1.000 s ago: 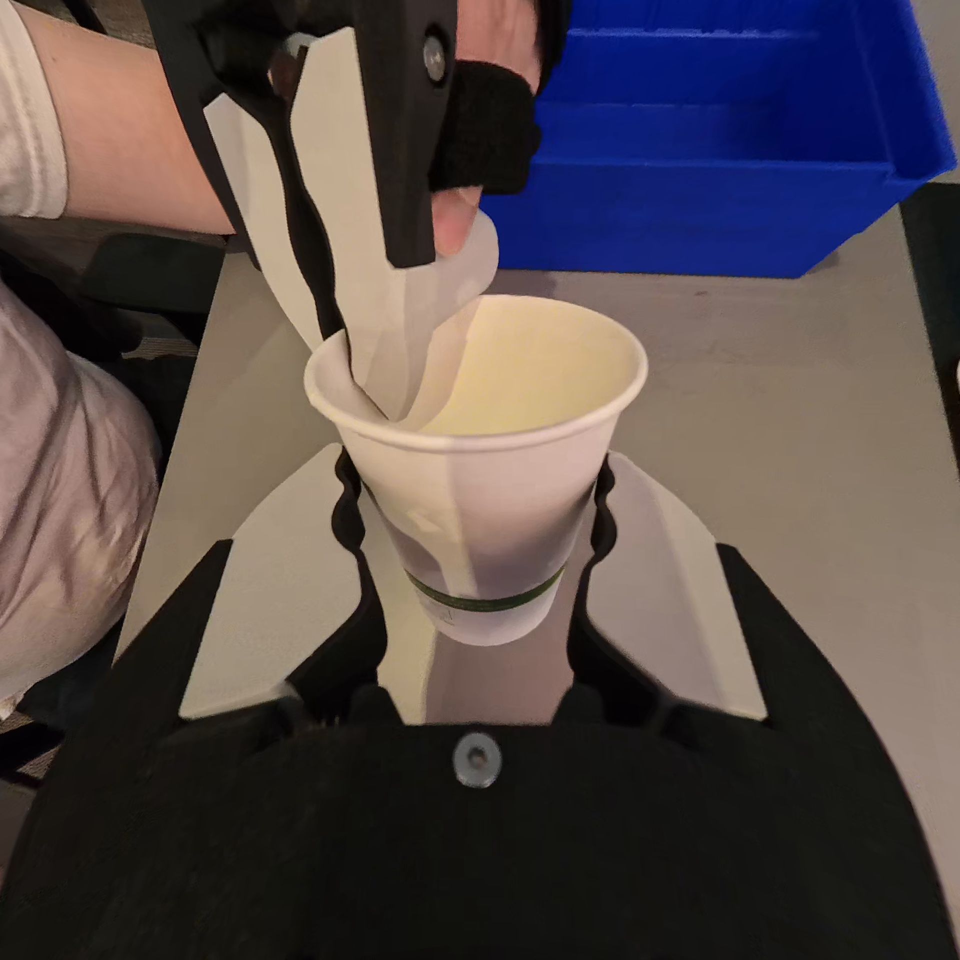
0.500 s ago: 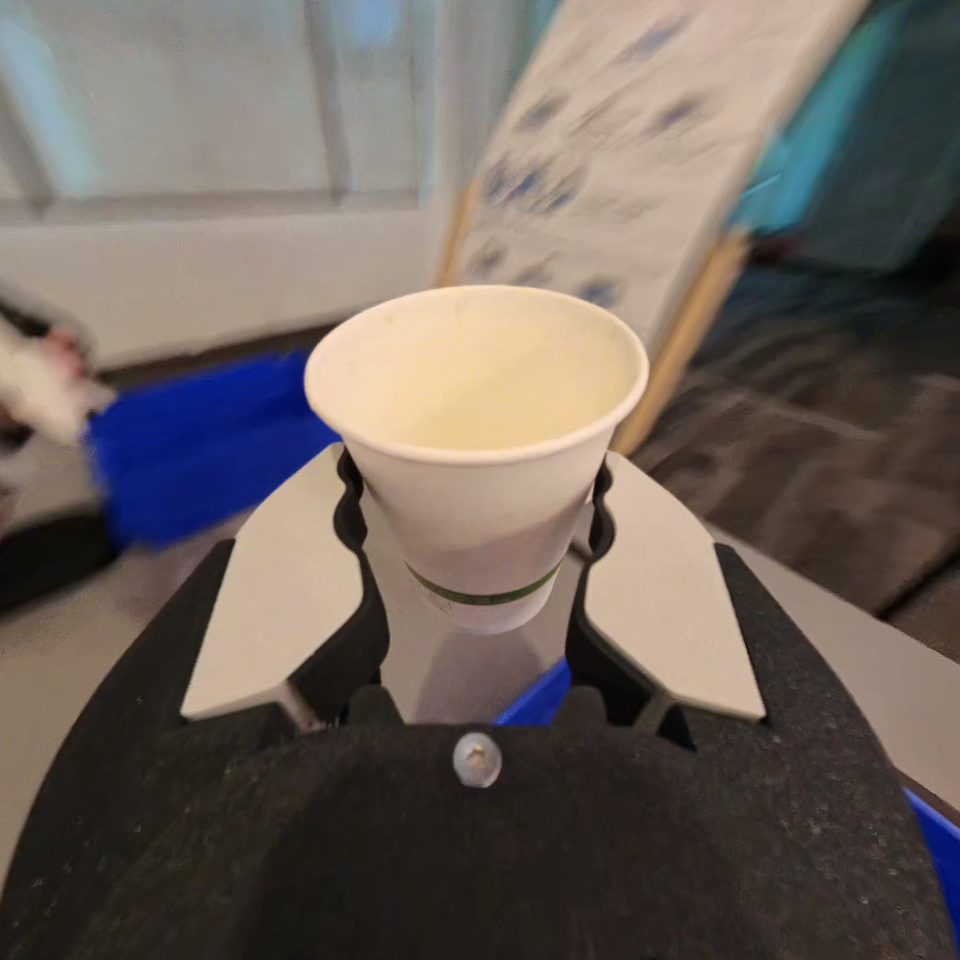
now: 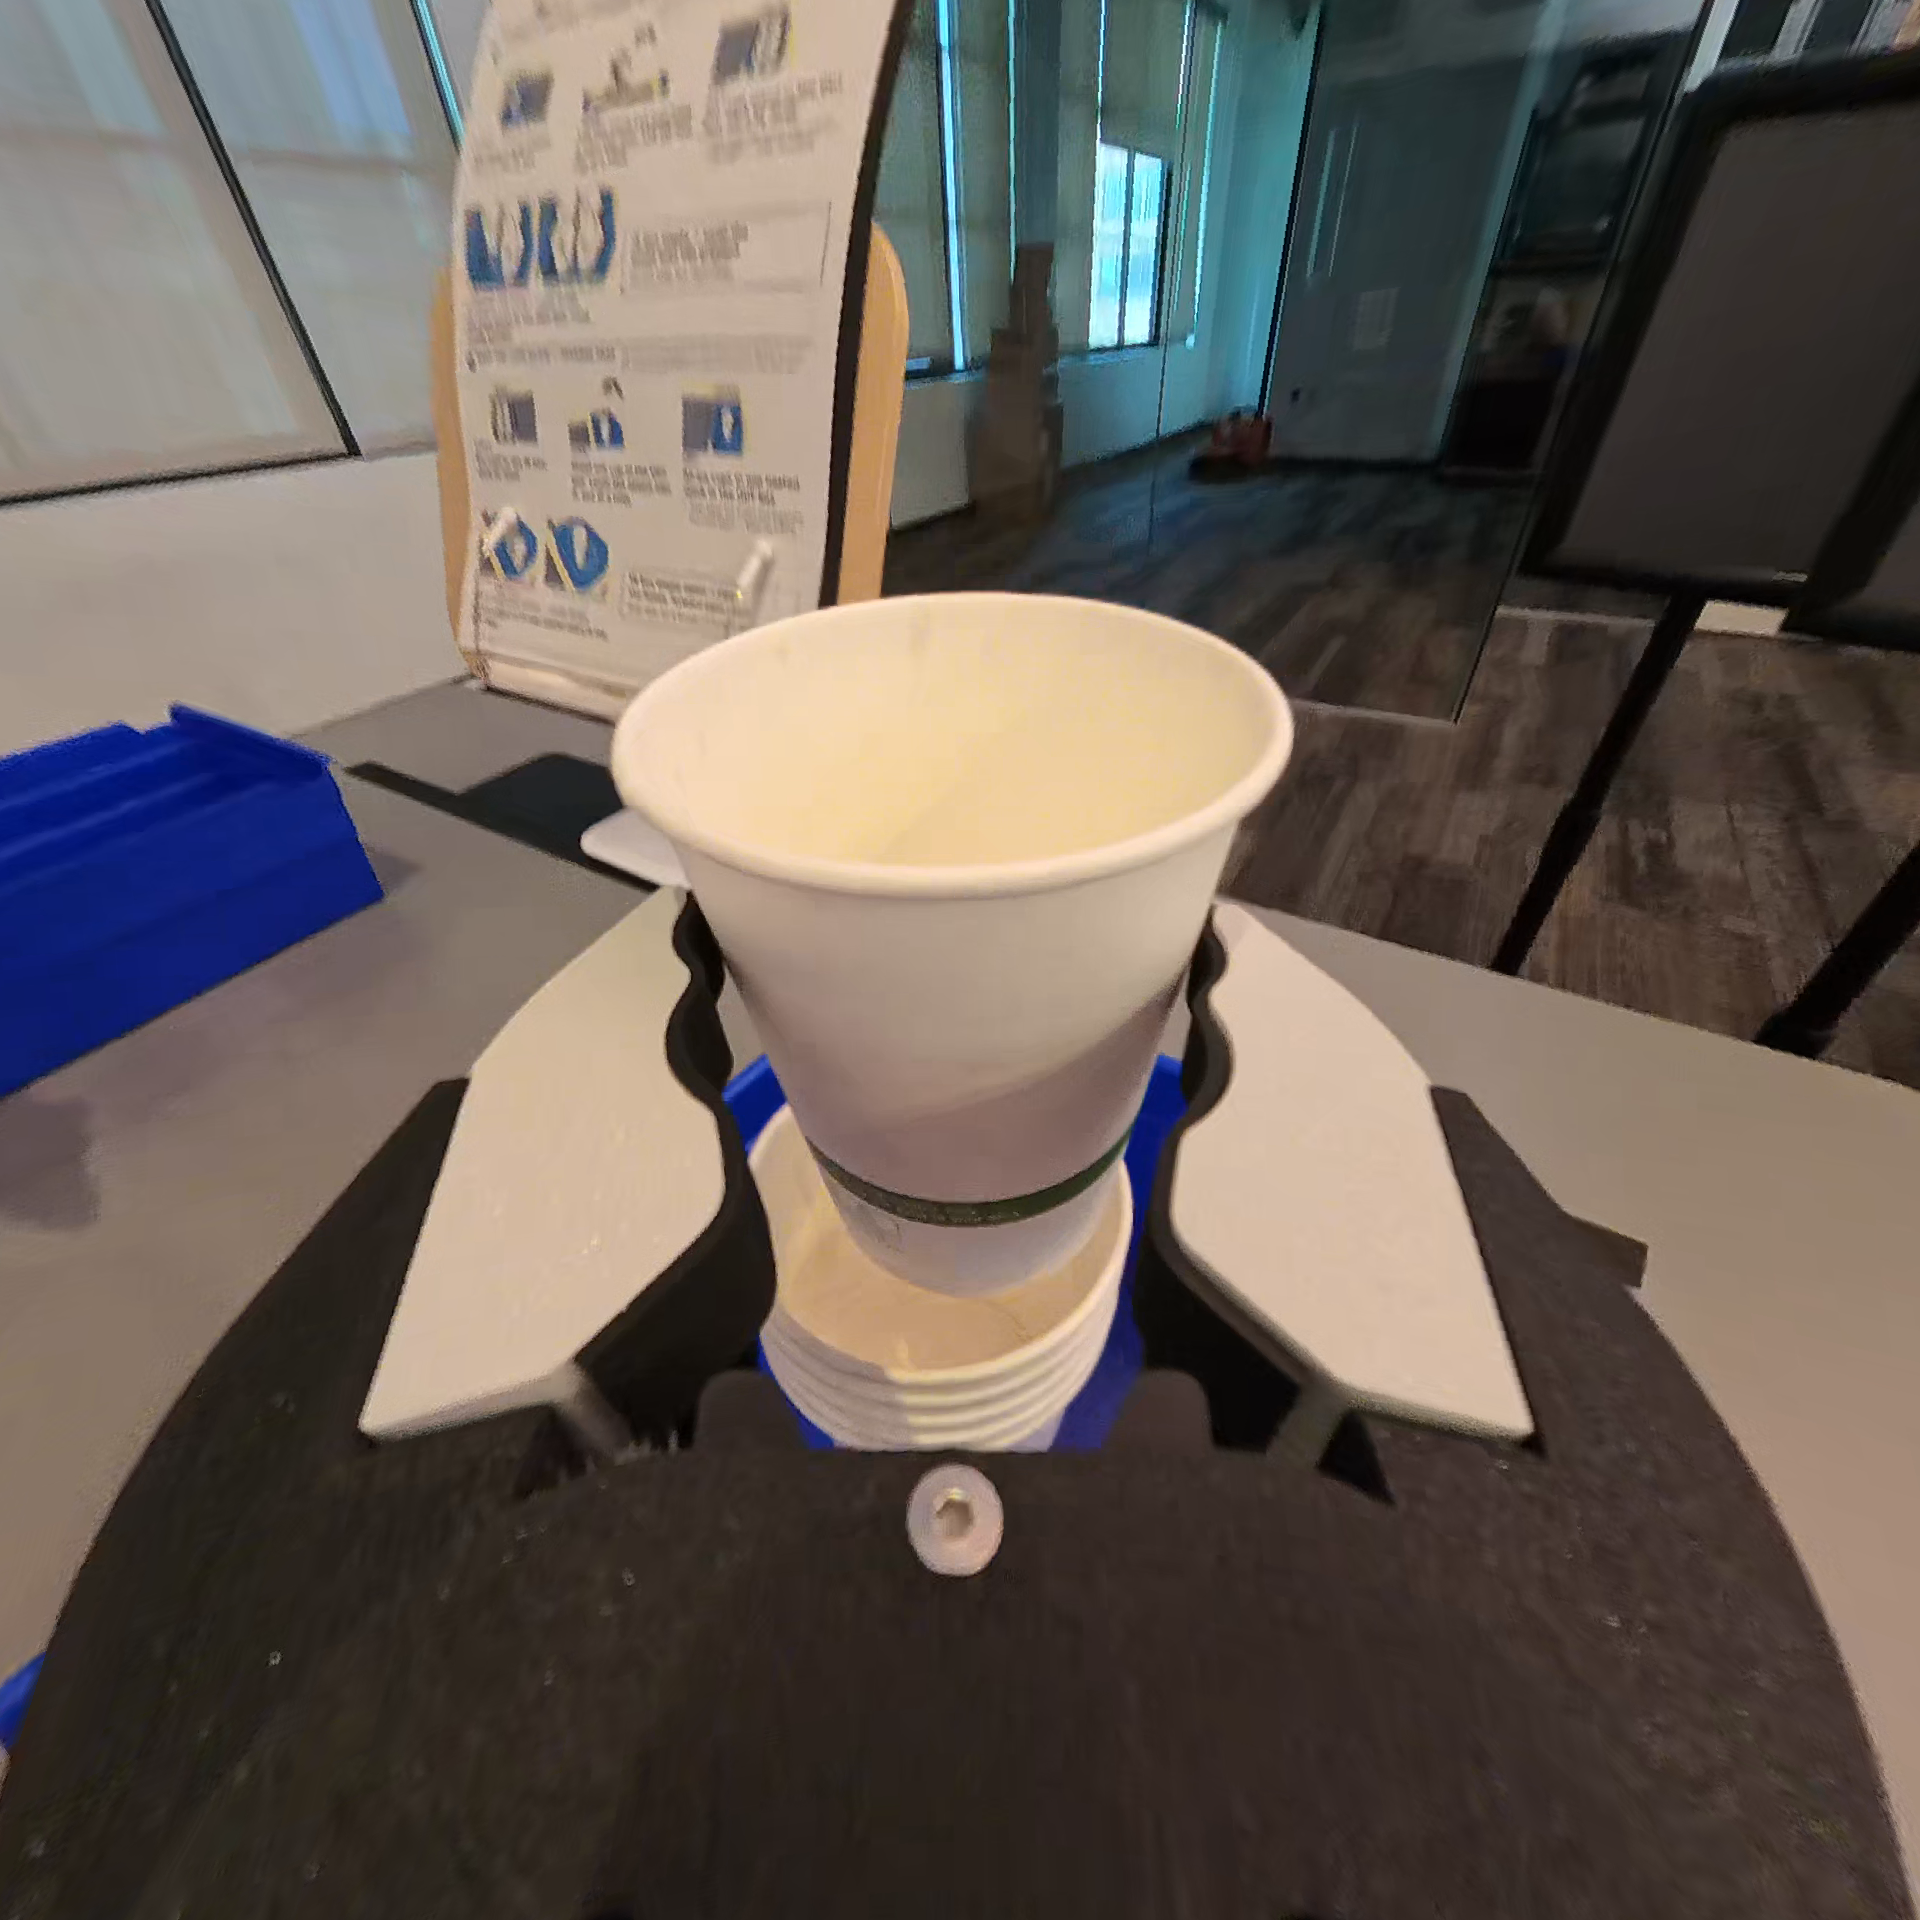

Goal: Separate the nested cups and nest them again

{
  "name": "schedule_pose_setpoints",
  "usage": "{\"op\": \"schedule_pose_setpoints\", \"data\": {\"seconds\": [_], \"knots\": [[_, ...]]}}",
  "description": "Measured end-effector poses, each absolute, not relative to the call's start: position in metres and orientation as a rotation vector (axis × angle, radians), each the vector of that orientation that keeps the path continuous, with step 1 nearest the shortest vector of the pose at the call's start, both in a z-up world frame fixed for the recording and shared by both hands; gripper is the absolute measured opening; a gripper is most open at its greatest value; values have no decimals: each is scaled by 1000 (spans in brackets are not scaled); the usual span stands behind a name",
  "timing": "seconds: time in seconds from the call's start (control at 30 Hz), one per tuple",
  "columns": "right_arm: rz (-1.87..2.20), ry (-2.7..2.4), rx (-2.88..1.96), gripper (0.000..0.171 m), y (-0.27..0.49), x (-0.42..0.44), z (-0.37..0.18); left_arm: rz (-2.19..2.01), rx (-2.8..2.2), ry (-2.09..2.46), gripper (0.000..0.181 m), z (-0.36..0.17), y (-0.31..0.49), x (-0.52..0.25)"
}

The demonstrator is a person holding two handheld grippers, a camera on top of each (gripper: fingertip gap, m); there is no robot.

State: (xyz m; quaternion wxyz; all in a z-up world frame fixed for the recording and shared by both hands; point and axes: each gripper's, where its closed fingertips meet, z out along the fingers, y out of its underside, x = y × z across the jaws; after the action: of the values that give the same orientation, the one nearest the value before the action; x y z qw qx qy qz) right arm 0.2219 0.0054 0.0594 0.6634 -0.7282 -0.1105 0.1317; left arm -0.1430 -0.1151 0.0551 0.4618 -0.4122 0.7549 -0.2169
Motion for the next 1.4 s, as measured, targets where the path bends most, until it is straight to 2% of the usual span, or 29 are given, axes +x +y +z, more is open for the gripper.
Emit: {"op": "schedule_pose_setpoints", "data": {"seconds": [0.47,0.9,1.07,1.13,1.23,1.4], "knots": [[289,-356,-1908,87,0,213,19,-503,-1054,1871,45,46,-107,-142],[46,-358,-2254,90,-17,225,-14,-481,-1088,1874,45,42,-101,-145],[-48,-403,-2303,94,-37,217,1,-405,-1147,1859,46,41,-86,-157],[-81,-365,-2284,93,-48,217,18,-319,-1199,1806,47,47,-71,-174],[-127,-170,-2242,84,-67,240,38,-97,-1377,1595,47,66,-26,-231],[-102,95,-2446,76,-93,298,-14,353,-2068,1089,46,28,47,-403]]}}
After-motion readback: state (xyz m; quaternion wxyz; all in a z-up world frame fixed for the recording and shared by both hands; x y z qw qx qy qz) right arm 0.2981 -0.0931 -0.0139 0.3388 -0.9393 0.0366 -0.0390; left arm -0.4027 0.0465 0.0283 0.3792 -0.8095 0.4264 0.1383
